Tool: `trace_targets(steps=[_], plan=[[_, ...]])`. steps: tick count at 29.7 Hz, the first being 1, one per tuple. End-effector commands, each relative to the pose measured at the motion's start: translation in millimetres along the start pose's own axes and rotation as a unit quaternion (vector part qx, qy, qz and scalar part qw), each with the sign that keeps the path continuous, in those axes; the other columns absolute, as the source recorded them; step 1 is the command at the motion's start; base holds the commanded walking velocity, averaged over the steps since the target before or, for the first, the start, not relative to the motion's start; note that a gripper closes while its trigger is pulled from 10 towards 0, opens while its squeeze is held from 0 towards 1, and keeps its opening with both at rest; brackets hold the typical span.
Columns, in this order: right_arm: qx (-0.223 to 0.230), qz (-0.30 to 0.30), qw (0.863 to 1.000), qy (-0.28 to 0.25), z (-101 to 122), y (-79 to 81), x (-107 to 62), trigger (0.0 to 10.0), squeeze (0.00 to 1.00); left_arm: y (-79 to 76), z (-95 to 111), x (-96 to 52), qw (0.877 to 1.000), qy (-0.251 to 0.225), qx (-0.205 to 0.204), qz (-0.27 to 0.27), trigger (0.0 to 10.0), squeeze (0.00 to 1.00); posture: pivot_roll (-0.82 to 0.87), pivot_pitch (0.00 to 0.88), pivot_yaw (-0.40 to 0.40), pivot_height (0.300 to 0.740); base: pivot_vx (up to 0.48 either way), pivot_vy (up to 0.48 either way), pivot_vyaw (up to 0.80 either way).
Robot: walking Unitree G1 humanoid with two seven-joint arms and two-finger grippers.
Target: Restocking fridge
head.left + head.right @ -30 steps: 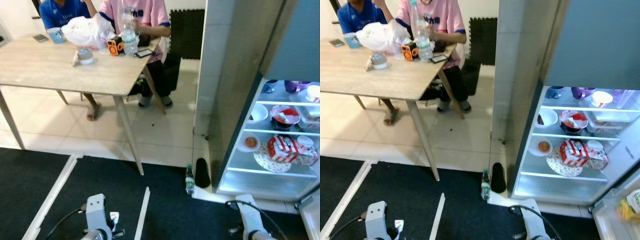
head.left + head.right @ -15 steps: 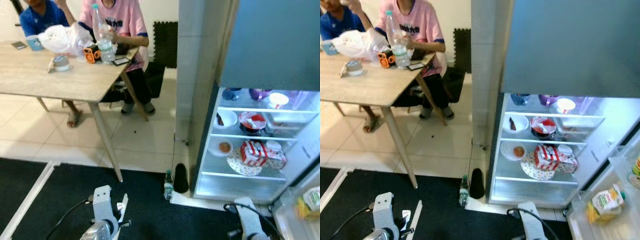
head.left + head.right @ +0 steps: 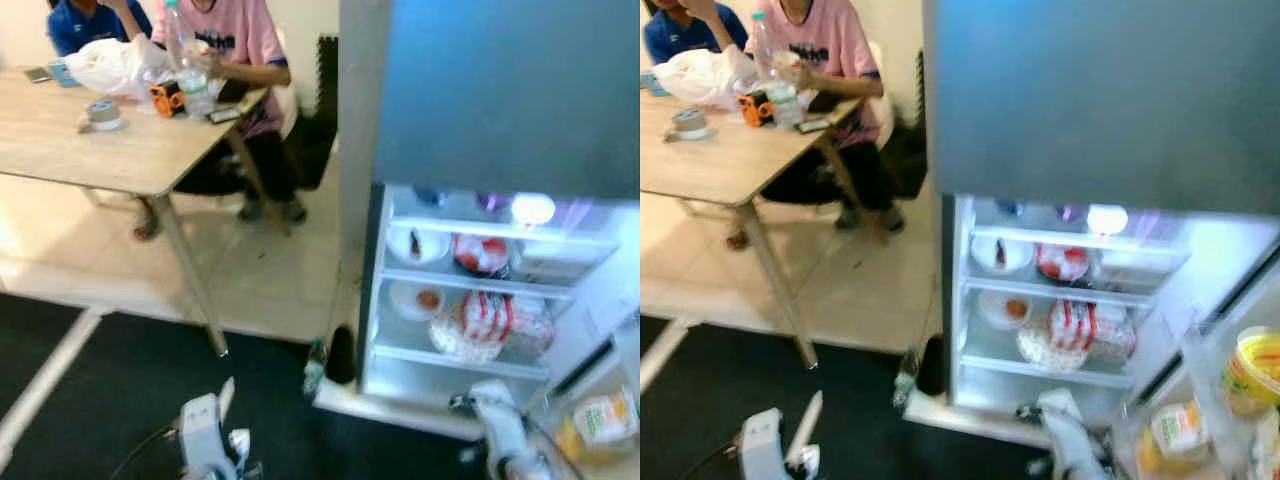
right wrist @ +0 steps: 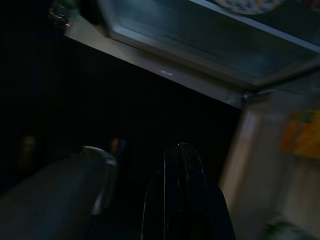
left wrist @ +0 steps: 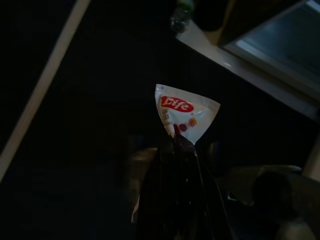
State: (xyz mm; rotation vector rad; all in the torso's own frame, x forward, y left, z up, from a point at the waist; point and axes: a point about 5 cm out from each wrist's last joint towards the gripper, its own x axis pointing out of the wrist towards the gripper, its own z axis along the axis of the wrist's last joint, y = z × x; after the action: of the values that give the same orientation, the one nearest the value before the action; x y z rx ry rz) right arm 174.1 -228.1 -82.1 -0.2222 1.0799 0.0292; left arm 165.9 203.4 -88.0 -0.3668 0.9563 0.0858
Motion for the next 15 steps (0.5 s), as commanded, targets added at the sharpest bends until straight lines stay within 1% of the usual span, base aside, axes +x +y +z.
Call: trace_targets(steps=[1, 2, 4, 9, 15], plan=[[0.003, 0.005, 1.0, 0.0, -0.1, 5.7, 0.6, 10.0, 0.0, 5.1, 3.5, -1.2, 1.0, -0.002, 0.008, 0.006, 10.0, 0.0, -0.07, 0.0, 0.033, 0.74, 0.0, -0.368, 0.0], [0.005, 0.006, 1.0, 0.002, -0.9, 6.7, 0.7, 10.0, 0.0, 4.6, 6.0, -0.7, 1.0, -0.006, 0.006, 0.006, 10.0, 0.0, -0.07, 0.0, 0.033, 0.74, 0.0, 0.0, 0.0], [0.001, 0.009, 1.0, 0.005, -2.0, 8.3, 0.7, 10.0, 0.0, 4.2, 7.9, -0.4, 1.0, -0.009, 0.004, 0.005, 10.0, 0.0, -0.07, 0.0, 0.037, 0.74, 0.0, 0.0, -0.47], [0.008, 0.012, 1.0, 0.004, -3.4, 10.4, 0.7, 10.0, 0.0, 3.8, 9.3, -0.2, 1.0, -0.01, 0.01, 0.005, 10.0, 0.0, -0.07, 0.0, 0.046, 0.74, 0.0, 0.0, -0.76], [0.001, 0.011, 1.0, 0.005, -5.1, 9.9, 0.5, 10.0, 0.0, 4.4, 6.9, -0.6, 1.0, -0.006, 0.015, 0.007, 10.0, 0.0, -0.07, 0.0, 0.047, 0.74, 0.0, 0.0, 0.0]])
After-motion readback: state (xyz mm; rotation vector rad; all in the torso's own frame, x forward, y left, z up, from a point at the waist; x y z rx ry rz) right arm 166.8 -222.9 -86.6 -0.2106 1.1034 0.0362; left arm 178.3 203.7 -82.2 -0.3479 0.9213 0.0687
